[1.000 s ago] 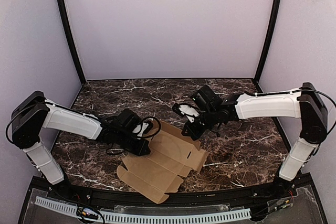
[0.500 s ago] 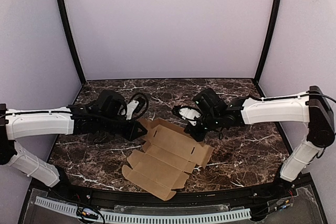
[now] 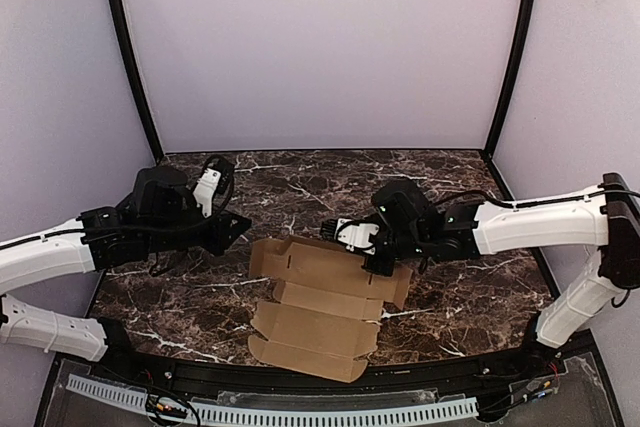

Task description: Fold the paper box

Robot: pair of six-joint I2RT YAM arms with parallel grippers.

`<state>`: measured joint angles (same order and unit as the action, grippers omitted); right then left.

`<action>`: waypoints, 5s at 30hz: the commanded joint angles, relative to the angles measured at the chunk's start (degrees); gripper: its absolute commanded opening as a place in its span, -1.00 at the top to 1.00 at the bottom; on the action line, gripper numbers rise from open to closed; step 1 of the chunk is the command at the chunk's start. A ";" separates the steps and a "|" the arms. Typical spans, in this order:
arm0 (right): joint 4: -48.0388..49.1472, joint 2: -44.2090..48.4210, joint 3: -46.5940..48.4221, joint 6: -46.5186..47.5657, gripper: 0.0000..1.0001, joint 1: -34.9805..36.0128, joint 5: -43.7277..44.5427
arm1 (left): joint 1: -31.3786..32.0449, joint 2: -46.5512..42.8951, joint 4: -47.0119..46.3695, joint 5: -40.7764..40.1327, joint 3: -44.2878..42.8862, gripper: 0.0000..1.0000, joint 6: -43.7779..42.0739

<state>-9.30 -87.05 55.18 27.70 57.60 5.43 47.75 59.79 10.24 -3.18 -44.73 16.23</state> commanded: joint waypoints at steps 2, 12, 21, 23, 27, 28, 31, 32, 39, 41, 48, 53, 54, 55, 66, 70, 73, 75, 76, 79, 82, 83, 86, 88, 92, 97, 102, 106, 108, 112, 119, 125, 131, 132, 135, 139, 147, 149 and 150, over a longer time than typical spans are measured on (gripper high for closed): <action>5.61 1.04 -2.77 9.10 1.00 2.42 4.98 | -2.65 -3.98 -3.66 -2.29 4.85 0.63 1.02; 8.92 4.14 -6.97 20.05 1.00 2.74 1.91 | -10.67 -3.62 -12.86 8.86 14.63 -0.13 6.75; 20.96 5.19 -11.67 26.69 1.00 2.76 6.05 | -10.83 -4.94 -23.61 17.66 23.46 -0.27 10.52; 22.21 5.46 -12.07 27.55 1.00 2.77 5.43 | -10.83 -4.34 -25.48 20.45 24.49 -0.28 10.79; 23.01 6.33 -12.24 27.63 1.00 2.73 4.20 | -10.83 -1.72 -28.86 24.00 25.29 -0.27 10.90; 23.13 6.54 -12.28 27.54 1.00 2.77 3.91 | -10.83 -1.14 -29.90 24.45 25.26 -0.27 10.99; 22.60 7.38 -12.20 27.12 1.00 2.90 3.59 | -10.83 1.87 -31.71 25.95 25.11 -0.25 10.86; 22.31 7.74 -12.24 26.94 1.00 2.95 3.32 | -10.83 2.33 -33.03 26.39 25.15 -0.24 10.80; 21.65 9.60 -13.16 25.90 1.00 3.23 2.31 | -10.86 4.79 -36.09 28.80 24.48 -0.18 9.79; 21.37 9.72 -13.25 25.49 1.00 3.36 2.01 | -10.84 5.04 -36.50 28.99 24.30 -0.17 9.44; 21.58 8.87 -12.92 23.54 1.00 3.79 1.33 | -10.88 9.70 -39.01 33.83 22.67 -0.10 8.93; 22.31 7.35 -13.39 23.74 1.00 4.29 3.38 | -10.83 11.73 -40.78 35.48 22.32 -0.06 8.66; 22.91 6.95 -13.81 24.17 1.00 4.42 4.16 | -10.83 11.79 -40.85 35.67 22.32 -0.06 8.65; 23.41 6.45 -14.25 24.49 1.00 4.52 4.91 | -10.83 11.73 -40.90 35.73 22.36 -0.06 8.54; 26.29 1.32 -14.36 25.14 1.00 5.89 11.01 | -10.83 12.35 -40.76 35.75 22.88 -0.06 7.88; 28.47 1.67 -16.07 26.84 1.00 6.58 11.78 | -10.86 11.94 -40.25 35.92 23.26 -0.06 7.77; 29.94 1.83 -17.44 28.24 1.00 7.18 13.03 | -10.86 10.17 -39.43 35.73 23.22 -0.05 7.83; 30.86 1.72 -18.23 29.31 1.00 7.70 13.93 | -10.84 8.47 -38.43 35.07 23.14 -0.06 7.95; 31.63 1.71 -18.66 29.89 1.00 8.00 14.40 | -10.83 7.83 -37.61 34.72 23.01 -0.07 7.94; 34.23 1.46 -19.96 31.79 1.00 8.89 16.01 | -10.84 4.42 -35.44 32.70 22.87 -0.12 7.81; 37.51 1.06 -21.26 33.78 1.00 9.94 17.98 | -10.84 1.12 -32.38 30.68 22.80 -0.15 7.48; 38.97 0.89 -21.81 34.61 1.00 10.25 18.51 | -10.86 0.55 -31.81 29.68 22.88 -0.15 7.32; 43.28 0.42 -23.11 37.14 1.00 10.99 20.61 | -10.83 -1.51 -28.68 26.92 23.16 -0.15 6.65; 46.19 0.22 -24.03 38.82 1.00 11.26 21.69 | -10.85 -2.11 -28.72 25.88 23.94 -0.15 7.00; 50.59 0.25 -25.56 41.45 1.00 11.64 22.76 | -10.84 -1.80 -30.93 24.43 25.91 -0.13 8.03; 51.08 1.28 -26.18 41.56 1.00 12.52 22.60 | -10.88 0.63 -33.52 22.60 27.26 -0.10 9.13; 50.62 1.87 -26.21 41.23 1.00 13.47 23.01 | -10.95 5.78 -35.91 21.03 26.76 0.02 10.70; 50.61 1.96 -26.43 41.01 1.00 13.91 23.32 | -11.04 9.43 -36.15 19.28 24.39 0.18 10.98; 50.44 1.92 -26.38 40.85 1.00 14.00 23.58 | -11.02 11.24 -36.40 19.40 23.29 0.24 10.99; 51.16 1.04 -26.32 40.90 1.00 14.08 24.61 | -11.02 14.10 -39.12 23.12 22.34 0.32 11.20; 55.75 -2.57 -26.38 43.56 1.00 14.49 26.37 | -11.03 14.67 -39.78 26.78 22.86 0.34 10.07; 56.96 -3.58 -26.10 43.48 1.00 14.53 26.52 | -10.93 12.94 -39.88 28.86 24.85 0.33 9.40; 58.14 -4.57 -25.90 43.22 1.00 14.55 26.56 | -10.92 13.90 -42.66 31.16 26.85 0.32 10.53; 58.24 -4.68 -25.82 43.22 1.00 14.58 26.56 | -10.92 14.11 -43.30 31.64 27.00 0.32 10.74; 58.26 -4.95 -25.65 43.06 1.00 14.59 26.64 | -10.79 14.23 -44.23 32.26 27.42 0.32 10.92; 58.51 -5.36 -25.54 43.01 1.00 14.64 26.69 | -10.20 14.38 -44.40 33.05 27.23 0.32 10.34; 59.05 -5.59 -25.45 42.89 1.00 14.65 26.65 | -8.41 16.96 -44.70 32.53 26.53 0.31 9.30; 59.02 -5.59 -25.46 42.87 1.00 14.73 26.63 | -7.93 17.88 -44.48 32.16 25.93 0.31 8.96; 59.00 -5.61 -25.40 42.87 1.00 14.74 26.60 | -7.69 18.11 -44.60 32.00 25.75 0.31 8.84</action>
<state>47.62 -92.03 29.54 70.91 71.53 31.55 39.13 76.62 -33.71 28.60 -18.28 26.39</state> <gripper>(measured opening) 0.007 0.343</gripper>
